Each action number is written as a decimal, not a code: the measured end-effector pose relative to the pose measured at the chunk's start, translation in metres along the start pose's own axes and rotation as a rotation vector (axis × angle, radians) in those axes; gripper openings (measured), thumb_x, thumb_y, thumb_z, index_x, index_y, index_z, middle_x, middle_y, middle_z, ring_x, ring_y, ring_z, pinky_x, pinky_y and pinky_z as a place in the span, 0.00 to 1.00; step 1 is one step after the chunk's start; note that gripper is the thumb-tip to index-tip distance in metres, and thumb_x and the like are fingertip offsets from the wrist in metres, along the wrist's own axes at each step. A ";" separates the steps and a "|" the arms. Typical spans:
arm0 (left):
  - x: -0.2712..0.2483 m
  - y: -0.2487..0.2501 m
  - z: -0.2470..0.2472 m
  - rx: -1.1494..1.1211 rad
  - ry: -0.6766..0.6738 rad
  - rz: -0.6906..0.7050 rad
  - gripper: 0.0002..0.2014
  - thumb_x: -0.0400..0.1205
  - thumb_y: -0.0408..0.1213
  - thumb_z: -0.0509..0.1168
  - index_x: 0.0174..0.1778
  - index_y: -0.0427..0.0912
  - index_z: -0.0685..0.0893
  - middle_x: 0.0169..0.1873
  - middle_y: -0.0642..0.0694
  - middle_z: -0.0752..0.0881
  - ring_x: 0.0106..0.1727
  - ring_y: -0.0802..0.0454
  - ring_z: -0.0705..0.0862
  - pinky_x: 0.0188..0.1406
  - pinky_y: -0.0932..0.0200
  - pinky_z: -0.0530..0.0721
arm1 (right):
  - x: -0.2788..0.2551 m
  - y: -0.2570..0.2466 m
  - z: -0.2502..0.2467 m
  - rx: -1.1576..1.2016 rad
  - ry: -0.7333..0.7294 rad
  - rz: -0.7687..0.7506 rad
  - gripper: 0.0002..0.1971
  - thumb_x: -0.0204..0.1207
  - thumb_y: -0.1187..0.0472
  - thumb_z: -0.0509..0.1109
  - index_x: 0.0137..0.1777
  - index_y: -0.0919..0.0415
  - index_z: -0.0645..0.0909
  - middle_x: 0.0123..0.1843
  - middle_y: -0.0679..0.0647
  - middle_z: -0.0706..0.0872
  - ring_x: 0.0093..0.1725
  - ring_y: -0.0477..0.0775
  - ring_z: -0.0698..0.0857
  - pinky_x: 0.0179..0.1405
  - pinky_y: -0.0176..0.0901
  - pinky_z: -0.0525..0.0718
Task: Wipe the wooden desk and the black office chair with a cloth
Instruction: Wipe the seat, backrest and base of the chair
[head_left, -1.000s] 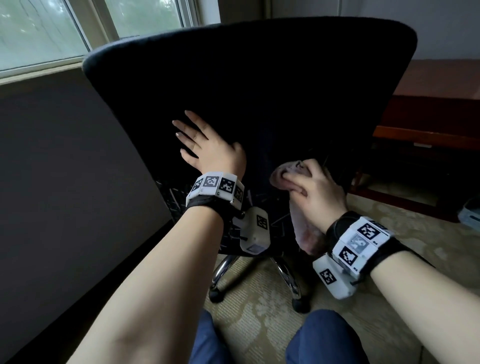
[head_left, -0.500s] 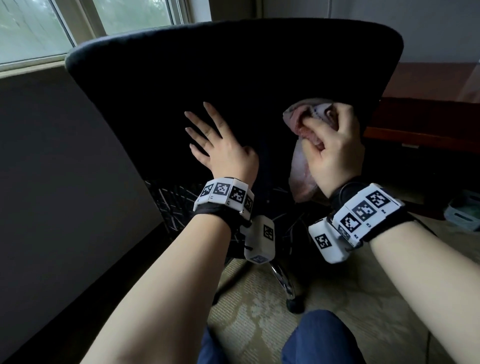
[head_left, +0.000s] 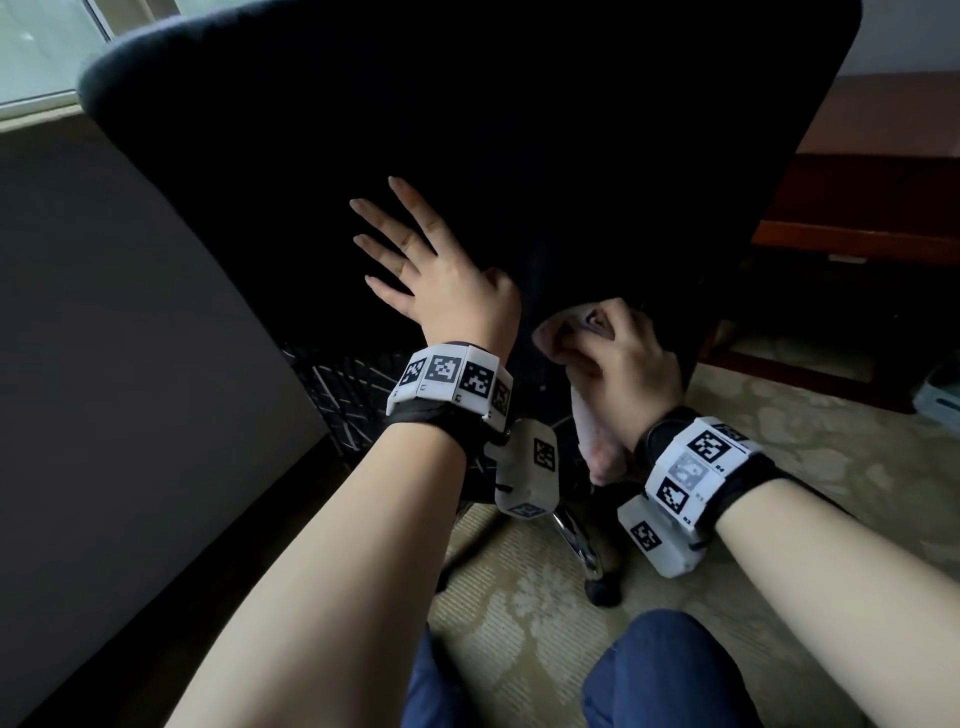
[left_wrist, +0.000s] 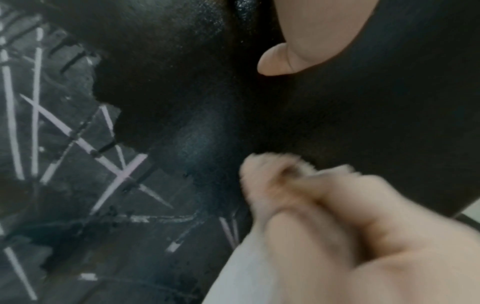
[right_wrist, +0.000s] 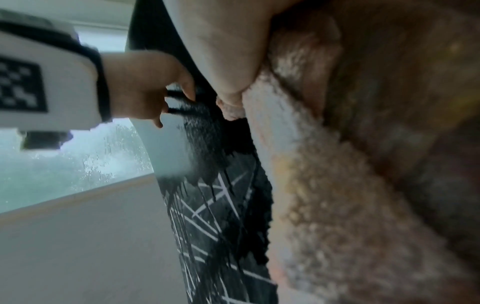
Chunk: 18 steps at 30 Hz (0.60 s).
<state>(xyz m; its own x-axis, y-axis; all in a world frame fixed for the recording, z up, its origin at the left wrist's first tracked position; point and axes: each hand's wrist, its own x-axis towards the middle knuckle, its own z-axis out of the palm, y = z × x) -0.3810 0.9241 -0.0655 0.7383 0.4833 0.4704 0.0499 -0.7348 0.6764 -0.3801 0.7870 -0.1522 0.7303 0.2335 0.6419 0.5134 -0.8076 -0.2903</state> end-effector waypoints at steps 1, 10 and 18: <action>0.000 0.000 0.000 0.002 -0.002 -0.004 0.51 0.69 0.28 0.59 0.82 0.42 0.32 0.79 0.34 0.27 0.80 0.33 0.30 0.76 0.32 0.35 | -0.003 -0.001 0.003 -0.008 -0.026 0.003 0.09 0.68 0.59 0.76 0.48 0.51 0.87 0.60 0.57 0.77 0.59 0.67 0.78 0.34 0.52 0.82; -0.006 0.003 -0.008 0.042 -0.013 -0.038 0.51 0.69 0.27 0.59 0.82 0.42 0.32 0.79 0.35 0.28 0.81 0.35 0.31 0.76 0.32 0.35 | -0.021 0.001 0.002 -0.145 -0.430 0.159 0.13 0.78 0.54 0.60 0.60 0.48 0.80 0.63 0.51 0.72 0.64 0.56 0.74 0.54 0.48 0.76; -0.033 0.025 0.004 0.091 -0.112 0.037 0.49 0.75 0.38 0.62 0.80 0.30 0.33 0.78 0.27 0.31 0.80 0.31 0.32 0.78 0.37 0.33 | -0.015 0.004 -0.061 0.056 0.230 -0.025 0.13 0.68 0.59 0.66 0.50 0.58 0.88 0.57 0.64 0.81 0.52 0.66 0.84 0.36 0.50 0.85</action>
<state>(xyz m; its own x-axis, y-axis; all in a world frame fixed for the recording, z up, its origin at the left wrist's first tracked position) -0.4019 0.8875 -0.0662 0.8107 0.4026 0.4251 0.0780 -0.7939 0.6031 -0.4166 0.7470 -0.1199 0.5985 0.1186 0.7923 0.5589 -0.7704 -0.3069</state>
